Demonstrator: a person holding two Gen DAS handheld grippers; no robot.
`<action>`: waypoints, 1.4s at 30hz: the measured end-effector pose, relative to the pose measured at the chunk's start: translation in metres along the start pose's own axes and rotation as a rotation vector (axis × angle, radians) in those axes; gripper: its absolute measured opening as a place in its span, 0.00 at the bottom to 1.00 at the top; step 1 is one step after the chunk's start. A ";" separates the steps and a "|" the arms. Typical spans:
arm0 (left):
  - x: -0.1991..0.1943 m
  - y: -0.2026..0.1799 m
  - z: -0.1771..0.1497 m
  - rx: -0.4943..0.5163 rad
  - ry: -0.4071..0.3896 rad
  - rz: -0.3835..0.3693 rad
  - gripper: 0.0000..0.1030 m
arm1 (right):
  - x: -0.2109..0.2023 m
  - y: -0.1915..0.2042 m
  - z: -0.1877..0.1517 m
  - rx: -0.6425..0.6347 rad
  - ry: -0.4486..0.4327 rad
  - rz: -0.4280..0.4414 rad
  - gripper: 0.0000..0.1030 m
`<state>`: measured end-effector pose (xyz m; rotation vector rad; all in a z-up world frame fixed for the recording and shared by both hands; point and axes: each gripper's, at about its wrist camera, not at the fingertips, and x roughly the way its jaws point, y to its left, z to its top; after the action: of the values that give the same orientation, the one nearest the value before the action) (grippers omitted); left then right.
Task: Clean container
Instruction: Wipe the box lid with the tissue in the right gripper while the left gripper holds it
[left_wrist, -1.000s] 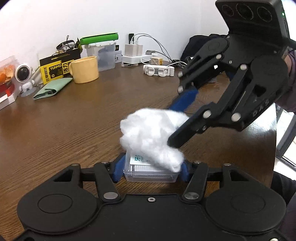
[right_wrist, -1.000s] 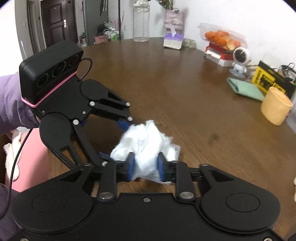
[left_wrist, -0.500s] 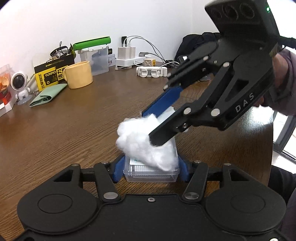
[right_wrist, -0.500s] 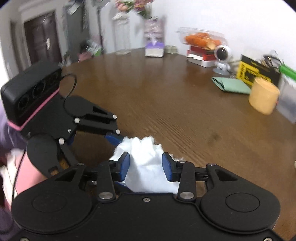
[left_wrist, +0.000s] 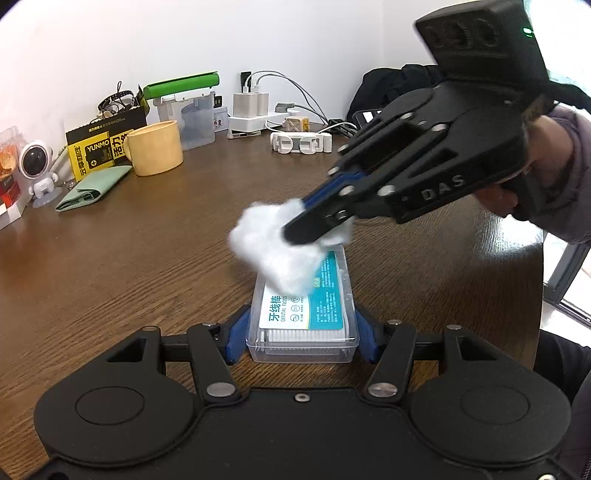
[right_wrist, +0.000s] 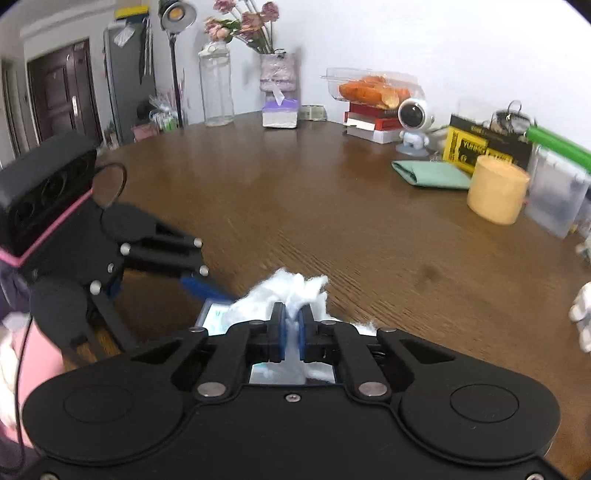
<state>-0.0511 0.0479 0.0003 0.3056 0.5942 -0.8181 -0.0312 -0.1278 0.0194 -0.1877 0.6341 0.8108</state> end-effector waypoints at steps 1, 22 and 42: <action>0.002 0.005 0.003 -0.002 0.001 -0.002 0.56 | 0.004 -0.001 0.001 0.013 -0.003 0.019 0.06; 0.002 0.003 0.001 -0.001 0.001 -0.012 0.56 | -0.004 0.026 -0.008 -0.046 -0.006 0.084 0.07; 0.003 0.006 0.003 -0.004 0.002 -0.021 0.56 | -0.014 -0.007 -0.009 0.030 -0.010 -0.022 0.07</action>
<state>-0.0442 0.0488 0.0008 0.2969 0.6019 -0.8365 -0.0377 -0.1448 0.0195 -0.1630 0.6335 0.7805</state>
